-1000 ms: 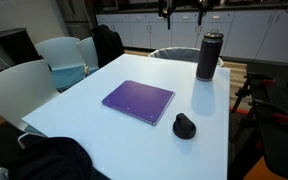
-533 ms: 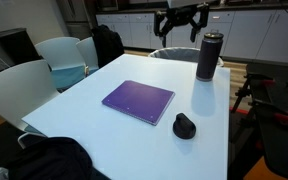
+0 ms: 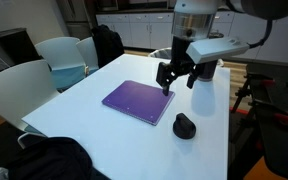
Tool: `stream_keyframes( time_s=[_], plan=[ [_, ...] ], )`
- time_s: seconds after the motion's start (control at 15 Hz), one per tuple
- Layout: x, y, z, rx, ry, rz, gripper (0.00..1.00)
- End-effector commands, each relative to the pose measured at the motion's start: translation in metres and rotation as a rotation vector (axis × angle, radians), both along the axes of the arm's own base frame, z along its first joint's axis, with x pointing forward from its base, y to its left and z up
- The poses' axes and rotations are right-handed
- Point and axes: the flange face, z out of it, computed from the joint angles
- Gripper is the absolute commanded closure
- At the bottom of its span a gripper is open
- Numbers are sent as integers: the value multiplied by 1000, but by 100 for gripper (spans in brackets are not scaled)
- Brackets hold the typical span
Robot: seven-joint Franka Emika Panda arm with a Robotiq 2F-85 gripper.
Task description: Remove the lid from the bottle, then move the bottle forward, then put the lid on the bottle
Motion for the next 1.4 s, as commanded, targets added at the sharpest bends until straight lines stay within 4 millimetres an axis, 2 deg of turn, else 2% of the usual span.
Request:
stream_keyframes(
  time_s=[0.0,0.2,0.47,1.33],
  plan=[
    [-9,11,-30,78,153,73,0],
    [-17,6,-36,83,211,105,0],
    [-19,2,-34,42,166,91,0],
    [-14,21,-48,16,97,108,0]
  ],
)
